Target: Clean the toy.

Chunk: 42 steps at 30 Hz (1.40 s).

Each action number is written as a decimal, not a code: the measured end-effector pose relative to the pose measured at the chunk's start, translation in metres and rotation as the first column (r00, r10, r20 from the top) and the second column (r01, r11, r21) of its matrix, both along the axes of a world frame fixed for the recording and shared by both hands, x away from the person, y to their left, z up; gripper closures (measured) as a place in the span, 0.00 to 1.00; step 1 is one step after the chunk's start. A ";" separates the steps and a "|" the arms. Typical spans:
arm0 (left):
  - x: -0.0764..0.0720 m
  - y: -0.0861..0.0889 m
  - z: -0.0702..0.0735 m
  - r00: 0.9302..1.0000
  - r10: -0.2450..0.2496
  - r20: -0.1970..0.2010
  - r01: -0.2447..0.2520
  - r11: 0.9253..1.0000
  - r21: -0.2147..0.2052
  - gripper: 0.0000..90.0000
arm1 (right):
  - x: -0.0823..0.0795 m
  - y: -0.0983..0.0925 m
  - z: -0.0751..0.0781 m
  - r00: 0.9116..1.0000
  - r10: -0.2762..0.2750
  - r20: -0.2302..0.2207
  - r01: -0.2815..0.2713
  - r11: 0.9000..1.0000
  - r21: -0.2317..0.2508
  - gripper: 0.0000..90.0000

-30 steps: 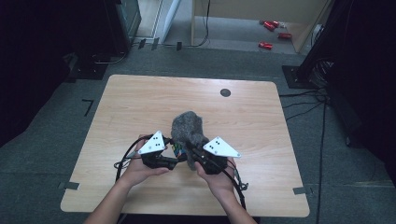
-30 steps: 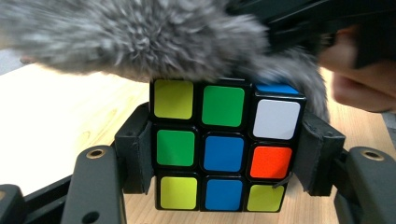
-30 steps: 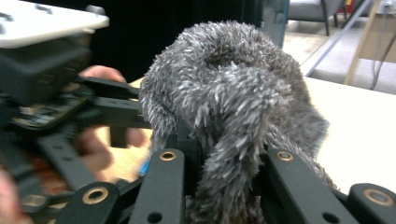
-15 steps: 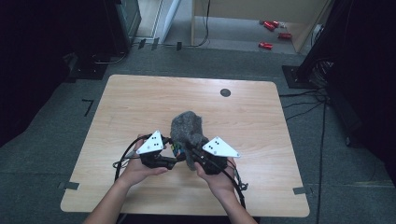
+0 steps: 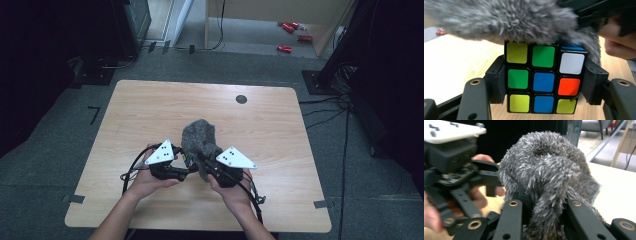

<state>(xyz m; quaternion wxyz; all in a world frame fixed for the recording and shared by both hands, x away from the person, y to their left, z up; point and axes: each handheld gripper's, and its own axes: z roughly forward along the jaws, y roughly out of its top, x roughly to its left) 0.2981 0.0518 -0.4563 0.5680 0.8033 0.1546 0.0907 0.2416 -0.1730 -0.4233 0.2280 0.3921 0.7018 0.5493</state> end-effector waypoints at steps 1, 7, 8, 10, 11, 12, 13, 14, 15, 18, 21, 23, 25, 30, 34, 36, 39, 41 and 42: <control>0.000 0.001 0.000 1.000 0.002 -0.004 -0.002 1.000 -0.007 0.40 | 0.002 -0.004 -0.001 1.000 -0.017 -0.006 0.017 1.000 0.000 0.84; 0.000 -0.002 -0.001 1.000 0.002 -0.004 -0.002 1.000 0.000 0.40 | 0.003 -0.008 -0.001 0.999 -0.017 -0.027 0.018 1.000 0.020 0.84; -0.001 -0.004 -0.002 1.000 -0.002 -0.005 0.002 1.000 0.005 0.40 | 0.001 -0.005 0.000 1.000 0.000 -0.019 0.000 1.000 0.020 0.84; -0.001 -0.004 -0.002 1.000 -0.011 -0.005 0.011 1.000 0.001 0.40 | -0.004 0.003 0.002 1.000 0.028 0.000 -0.028 1.000 0.005 0.84; -0.001 -0.003 -0.002 1.000 -0.011 -0.005 0.011 1.000 -0.005 0.40 | -0.005 0.006 0.003 1.000 0.027 0.014 -0.027 1.000 -0.010 0.84; -0.001 -0.001 -0.001 1.000 -0.011 -0.004 0.011 1.000 -0.011 0.40 | -0.005 0.005 0.003 0.999 0.031 0.017 -0.031 0.999 -0.007 0.84; -0.001 0.001 0.000 1.000 -0.009 -0.003 0.009 1.000 -0.015 0.40 | -0.003 0.002 0.003 1.000 0.028 0.011 -0.028 1.000 0.000 0.84; 0.000 0.002 0.000 1.000 -0.006 -0.001 0.006 1.000 -0.016 0.40 | 0.000 -0.001 0.001 1.000 0.013 0.007 -0.013 1.000 -0.003 0.84; 0.001 0.004 0.001 1.000 -0.001 -0.002 0.001 1.000 -0.020 0.40 | 0.002 -0.004 0.000 1.000 -0.002 0.001 0.002 1.000 -0.006 0.84; 0.004 0.012 0.004 1.000 0.015 -0.014 -0.016 0.998 -0.062 0.40 | 0.010 -0.019 -0.006 0.998 -0.051 -0.033 0.052 0.999 0.007 0.84; 0.007 0.020 0.007 0.999 0.011 -0.037 -0.016 0.992 -0.128 0.40 | 0.015 -0.029 -0.010 0.996 -0.062 -0.063 0.065 0.997 0.042 0.84; 0.008 0.023 0.009 0.999 0.000 -0.051 -0.008 0.986 -0.169 0.40 | 0.015 -0.028 -0.010 0.997 -0.039 -0.069 0.043 0.997 0.065 0.84; 0.007 0.023 0.010 0.999 -0.001 -0.047 -0.008 0.984 -0.180 0.40 | 0.012 -0.022 -0.010 0.998 -0.001 -0.060 0.005 0.997 0.075 0.84; 0.008 0.028 0.013 0.999 0.000 -0.054 -0.011 0.978 -0.207 0.40 | 0.010 -0.014 -0.016 0.997 0.040 -0.060 -0.037 0.998 0.060 0.84; 0.009 0.032 0.014 0.998 0.000 -0.063 -0.015 0.972 -0.236 0.40 | 0.011 -0.008 -0.022 0.993 0.075 -0.096 -0.073 0.997 0.031 0.85; 0.009 0.032 0.014 0.998 -0.001 -0.063 -0.014 0.972 -0.234 0.40 | 0.011 -0.008 -0.023 0.992 0.078 -0.100 -0.076 0.997 0.026 0.85; 0.007 0.029 0.012 0.999 -0.010 -0.046 0.001 0.979 -0.203 0.40 | 0.011 -0.010 -0.019 0.994 0.068 -0.082 -0.066 0.998 0.025 0.85; 0.006 0.025 0.010 0.999 -0.019 -0.048 0.010 0.981 -0.192 0.40 | 0.011 -0.016 -0.012 0.997 0.053 -0.056 -0.050 0.997 0.052 0.85; 0.006 0.024 0.010 0.998 -0.023 -0.053 0.012 0.980 -0.199 0.40 | 0.010 -0.019 -0.008 0.998 0.050 -0.042 -0.047 0.997 0.059 0.85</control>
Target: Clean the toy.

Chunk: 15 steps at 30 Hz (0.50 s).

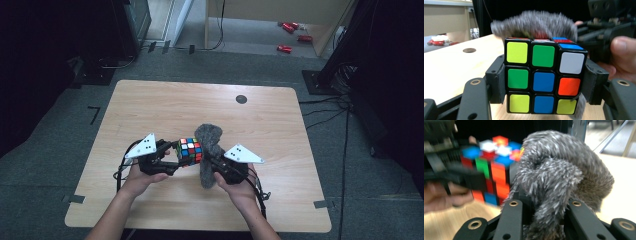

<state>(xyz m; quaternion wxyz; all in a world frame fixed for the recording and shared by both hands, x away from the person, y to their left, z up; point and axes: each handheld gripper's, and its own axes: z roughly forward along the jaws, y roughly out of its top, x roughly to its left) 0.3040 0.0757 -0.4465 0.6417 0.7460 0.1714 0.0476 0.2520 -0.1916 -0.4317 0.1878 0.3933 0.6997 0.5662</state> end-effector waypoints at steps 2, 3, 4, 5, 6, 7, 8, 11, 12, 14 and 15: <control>0.000 -0.001 0.002 1.000 0.000 0.002 0.000 1.000 -0.008 0.40 | 0.000 -0.003 0.003 1.000 0.004 0.013 -0.004 1.000 0.005 0.85; 0.000 0.000 0.003 1.000 -0.001 0.001 0.001 1.000 -0.012 0.40 | 0.000 -0.003 0.002 1.000 0.010 0.014 -0.010 1.000 0.006 0.85; 0.000 0.000 0.003 1.000 0.003 0.003 -0.003 1.000 -0.015 0.40 | 0.000 -0.002 0.000 1.000 0.019 0.007 -0.019 1.000 0.005 0.85; 0.000 0.001 0.004 1.000 0.006 0.002 -0.006 1.000 -0.017 0.40 | 0.000 -0.001 -0.003 1.000 0.028 -0.004 -0.028 1.000 -0.001 0.85; 0.000 0.002 0.004 1.000 0.014 0.004 -0.014 1.000 -0.015 0.40 | 0.000 0.001 -0.006 0.999 0.033 -0.015 -0.033 0.999 -0.006 0.85; 0.000 0.004 0.005 1.000 0.018 0.002 -0.018 1.000 -0.020 0.40 | 0.001 0.004 -0.011 0.999 0.041 -0.036 -0.042 0.999 -0.019 0.85; 0.001 0.005 0.005 1.000 0.019 0.000 -0.019 1.000 -0.025 0.40 | 0.001 0.006 -0.014 0.998 0.048 -0.046 -0.050 0.998 -0.030 0.85; 0.001 0.006 0.005 1.000 0.013 -0.003 -0.013 0.999 -0.035 0.40 | 0.000 0.009 -0.012 0.998 0.044 -0.037 -0.046 0.998 -0.051 0.85; 0.001 0.005 0.004 1.000 0.011 0.002 -0.011 1.000 -0.026 0.40 | 0.000 0.007 -0.009 0.999 0.041 -0.021 -0.042 0.998 -0.048 0.85; 0.000 0.003 0.002 1.000 0.008 0.006 -0.008 1.000 -0.002 0.40 | -0.002 0.003 -0.001 1.000 0.027 0.002 -0.027 0.999 -0.027 0.85; 0.000 0.002 0.000 1.000 0.004 0.002 -0.004 1.000 -0.005 0.40 | -0.002 0.001 0.002 1.000 0.023 0.015 -0.023 1.000 -0.021 0.85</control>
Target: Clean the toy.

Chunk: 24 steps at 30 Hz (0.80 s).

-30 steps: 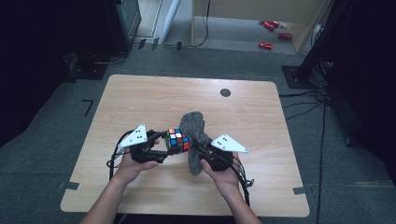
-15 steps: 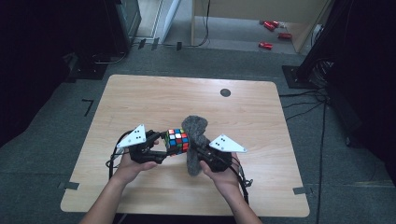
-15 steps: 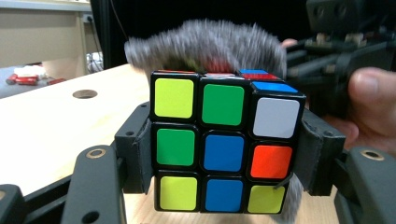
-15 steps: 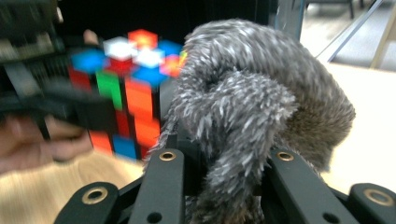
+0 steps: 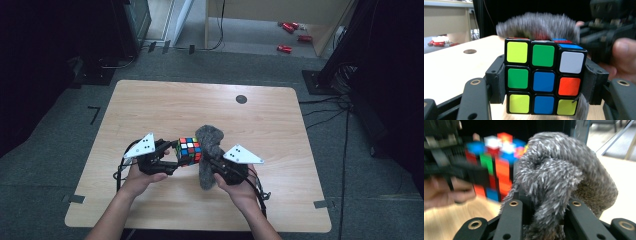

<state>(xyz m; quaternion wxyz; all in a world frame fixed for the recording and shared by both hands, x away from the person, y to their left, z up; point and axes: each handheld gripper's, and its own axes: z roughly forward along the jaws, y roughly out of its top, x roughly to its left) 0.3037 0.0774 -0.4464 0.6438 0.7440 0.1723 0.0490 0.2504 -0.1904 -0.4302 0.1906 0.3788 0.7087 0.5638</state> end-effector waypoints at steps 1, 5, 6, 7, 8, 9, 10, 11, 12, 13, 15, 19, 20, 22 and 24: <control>0.000 0.000 0.000 1.000 0.000 -0.003 0.000 1.000 -0.002 0.40 | -0.001 -0.002 0.002 1.000 -0.004 0.008 0.004 1.000 0.008 0.85; -0.001 0.000 0.003 1.000 -0.003 -0.005 0.003 1.000 -0.019 0.40 | 0.001 0.001 -0.008 1.000 0.009 -0.021 -0.009 1.000 0.008 0.85; 0.000 0.001 0.004 1.000 -0.001 -0.007 0.001 1.000 -0.024 0.40 | 0.001 0.003 -0.011 0.999 0.012 -0.032 -0.012 1.000 0.002 0.85; 0.001 0.002 0.004 1.000 0.000 -0.013 0.000 1.000 -0.031 0.40 | 0.001 0.006 -0.014 0.999 0.017 -0.044 -0.017 1.000 -0.014 0.85; 0.001 0.003 0.003 1.000 0.000 -0.018 0.000 0.999 -0.036 0.40 | 0.001 0.008 -0.016 0.999 0.019 -0.051 -0.020 1.000 -0.023 0.85; 0.002 0.004 0.003 1.000 -0.001 -0.022 0.000 0.999 -0.043 0.40 | 0.001 0.008 -0.015 0.999 0.019 -0.050 -0.021 0.999 -0.026 0.85; 0.002 0.004 0.002 1.000 -0.002 -0.024 0.001 0.999 -0.045 0.40 | 0.001 0.008 -0.013 0.999 0.017 -0.041 -0.018 0.999 -0.031 0.85; 0.002 0.004 0.001 1.000 -0.006 -0.027 0.005 0.999 -0.041 0.40 | 0.001 0.007 -0.010 0.999 0.013 -0.031 -0.014 0.999 -0.034 0.85; 0.002 0.003 0.000 1.000 -0.008 -0.027 0.007 0.999 -0.034 0.40 | 0.000 0.005 -0.007 1.000 0.008 -0.017 -0.008 1.000 -0.027 0.85; 0.002 0.001 -0.001 1.000 -0.010 -0.028 0.010 1.000 -0.027 0.40 | 0.000 0.003 -0.004 1.000 0.001 -0.005 -0.001 1.000 -0.016 0.85; 0.002 0.000 -0.003 0.999 -0.011 -0.036 0.010 0.999 -0.032 0.40 | -0.001 0.001 0.000 1.000 -0.008 0.003 0.008 1.000 -0.007 0.85; 0.002 0.001 -0.002 0.999 -0.005 -0.035 0.004 1.000 -0.027 0.40 | 0.002 0.005 -0.011 0.999 0.000 -0.036 0.000 1.000 -0.010 0.85; 0.002 0.002 -0.001 1.000 -0.002 -0.031 0.002 1.000 -0.028 0.40 | 0.003 0.006 -0.015 0.999 0.007 -0.053 -0.008 1.000 -0.020 0.85; 0.003 0.003 -0.001 0.999 -0.002 -0.032 0.001 0.999 -0.039 0.40 | 0.004 0.010 -0.019 0.997 0.020 -0.075 -0.023 0.999 -0.040 0.85; 0.003 0.003 -0.001 0.999 -0.005 -0.044 0.002 0.998 -0.057 0.40 | 0.003 0.009 -0.016 0.998 0.015 -0.062 -0.018 0.999 -0.042 0.85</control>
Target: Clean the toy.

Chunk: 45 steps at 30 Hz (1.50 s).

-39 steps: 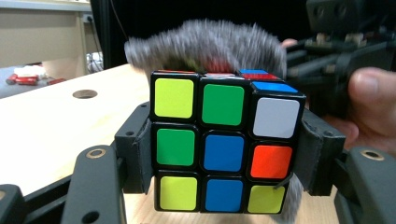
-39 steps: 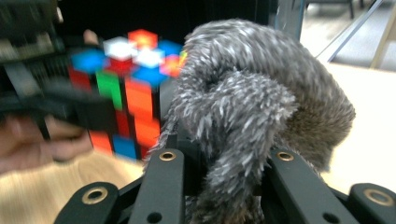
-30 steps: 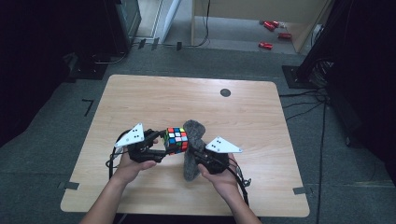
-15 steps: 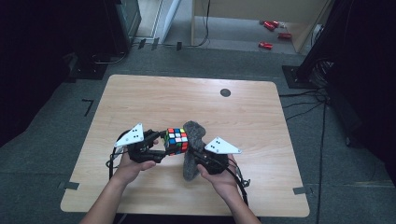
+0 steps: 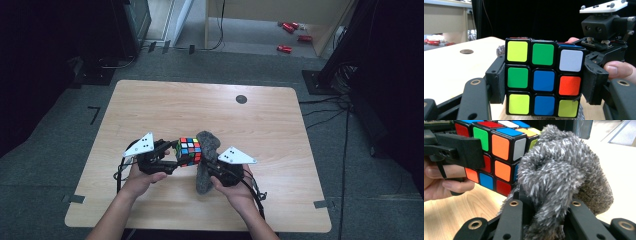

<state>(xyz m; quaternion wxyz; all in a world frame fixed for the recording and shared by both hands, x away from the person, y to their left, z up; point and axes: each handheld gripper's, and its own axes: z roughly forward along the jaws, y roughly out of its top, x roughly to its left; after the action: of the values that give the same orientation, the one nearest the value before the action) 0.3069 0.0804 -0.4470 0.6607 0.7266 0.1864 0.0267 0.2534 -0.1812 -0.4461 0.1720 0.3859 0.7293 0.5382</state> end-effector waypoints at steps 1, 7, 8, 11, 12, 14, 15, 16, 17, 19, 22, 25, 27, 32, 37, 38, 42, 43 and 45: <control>0.000 0.000 0.000 1.000 0.000 -0.001 0.000 1.000 -0.002 0.40 | -0.001 -0.001 0.002 1.000 -0.005 0.013 0.005 1.000 0.001 0.85; -0.003 -0.006 0.000 1.000 -0.012 0.003 0.012 1.000 0.015 0.40 | -0.004 -0.010 0.014 0.997 -0.039 0.067 0.037 0.999 0.037 0.85; -0.003 -0.006 0.001 1.000 -0.011 0.006 0.011 1.000 0.013 0.40 | -0.004 -0.009 0.011 0.998 -0.036 0.059 0.034 0.999 0.039 0.85; -0.003 -0.002 0.004 1.000 -0.007 0.005 0.007 1.000 -0.008 0.40 | -0.004 -0.002 0.000 1.000 -0.017 0.026 0.016 1.000 0.020 0.85; -0.002 0.000 0.006 1.000 -0.004 0.003 0.004 1.000 -0.018 0.40 | -0.004 0.001 -0.002 1.000 -0.012 0.021 0.012 1.000 0.011 0.85; -0.001 0.002 0.007 1.000 0.009 0.001 -0.009 1.000 -0.027 0.40 | -0.005 0.006 -0.006 1.000 -0.002 0.019 0.002 1.000 -0.009 0.85; -0.001 0.002 0.007 1.000 0.014 0.000 -0.014 1.000 -0.028 0.40 | -0.005 0.008 -0.007 1.000 -0.003 0.014 0.004 1.000 -0.011 0.85; -0.002 0.002 0.008 1.000 0.023 -0.001 -0.023 0.999 -0.032 0.40 | -0.005 0.009 -0.007 1.000 -0.003 0.013 0.003 1.000 -0.012 0.85; -0.002 0.002 0.008 1.000 0.024 0.001 -0.024 0.999 -0.030 0.40 | -0.006 0.011 -0.009 1.000 0.001 0.014 -0.001 1.000 -0.012 0.85; -0.003 -0.001 0.008 0.999 0.033 0.006 -0.033 0.999 -0.025 0.40 | -0.008 0.015 -0.011 1.000 -0.001 0.012 0.001 1.000 -0.023 0.85; -0.003 -0.001 0.008 0.999 0.048 0.004 -0.048 0.998 -0.033 0.40 | -0.009 0.019 -0.016 1.000 0.003 -0.005 -0.003 1.000 -0.021 0.85; -0.003 0.000 0.009 0.997 0.074 -0.002 -0.074 0.996 -0.055 0.40 | -0.010 0.022 -0.019 1.000 0.018 -0.023 -0.018 1.000 0.006 0.85; -0.003 -0.001 0.009 0.995 0.095 0.004 -0.095 0.994 -0.055 0.40 | -0.011 0.026 -0.020 0.999 0.036 -0.031 -0.036 0.999 0.015 0.85; -0.006 -0.014 0.003 0.996 0.087 0.016 -0.087 0.996 -0.007 0.40 | -0.019 0.043 -0.020 0.994 0.105 -0.007 -0.105 0.994 -0.001 0.85; -0.006 -0.011 0.005 0.995 0.098 0.018 -0.098 0.995 -0.027 0.40 | -0.015 0.035 -0.020 0.998 0.066 -0.005 -0.066 0.998 -0.002 0.85; -0.005 -0.009 0.006 0.995 0.100 0.015 -0.099 0.995 -0.032 0.40 | -0.013 0.031 -0.020 0.998 0.056 -0.007 -0.056 0.998 0.001 0.84; -0.007 -0.013 0.006 0.995 0.103 0.010 -0.103 0.994 -0.030 0.40 | -0.008 0.024 -0.023 0.999 0.032 -0.025 -0.031 0.999 0.025 0.84; -0.007 -0.014 0.005 0.995 0.100 0.008 -0.099 0.995 -0.029 0.40 | -0.009 0.026 -0.023 0.999 0.035 -0.025 -0.034 0.999 0.023 0.84; -0.009 -0.020 0.003 0.996 0.089 0.012 -0.089 0.996 -0.016 0.40 | -0.012 0.032 -0.023 0.999 0.050 -0.018 -0.050 0.999 0.019 0.84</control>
<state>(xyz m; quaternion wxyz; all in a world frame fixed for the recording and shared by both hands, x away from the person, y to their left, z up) 0.2979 0.0604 -0.4437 0.6656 0.7123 0.2147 0.0590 0.2415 -0.1495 -0.4691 0.1480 0.3742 0.7352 0.5455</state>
